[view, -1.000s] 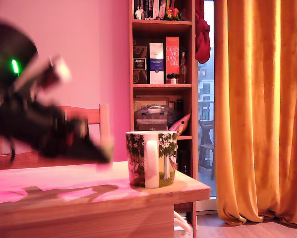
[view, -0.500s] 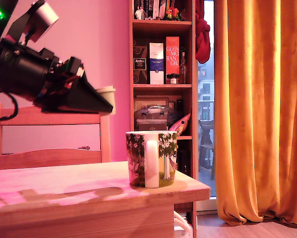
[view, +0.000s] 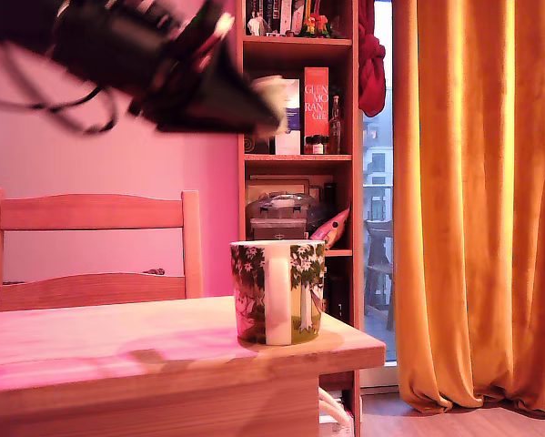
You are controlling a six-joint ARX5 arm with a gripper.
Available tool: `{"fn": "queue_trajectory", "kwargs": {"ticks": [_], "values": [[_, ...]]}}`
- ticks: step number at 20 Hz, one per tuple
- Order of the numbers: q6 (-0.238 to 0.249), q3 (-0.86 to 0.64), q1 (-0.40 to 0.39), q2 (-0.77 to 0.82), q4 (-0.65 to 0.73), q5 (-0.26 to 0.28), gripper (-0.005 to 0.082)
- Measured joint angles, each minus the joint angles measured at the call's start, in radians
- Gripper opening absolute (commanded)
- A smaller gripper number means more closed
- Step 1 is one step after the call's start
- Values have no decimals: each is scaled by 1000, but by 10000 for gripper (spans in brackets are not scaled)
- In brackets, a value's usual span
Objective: Pick up the coffee capsules on the table and drop them inside the coffee cup
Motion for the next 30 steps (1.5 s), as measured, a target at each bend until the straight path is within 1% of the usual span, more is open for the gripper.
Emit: {"fn": "queue_trajectory", "kwargs": {"ticks": [3,5,8,28,29,30], "values": [[0,68,0,76,-84,-3,108],[0,89,0,126,-148,-6,108],[0,98,0,174,-203,-7,110],[0,101,0,179,-210,-7,115],[0,101,0,180,-210,-7,156],[0,101,0,179,-210,-7,279]]}}
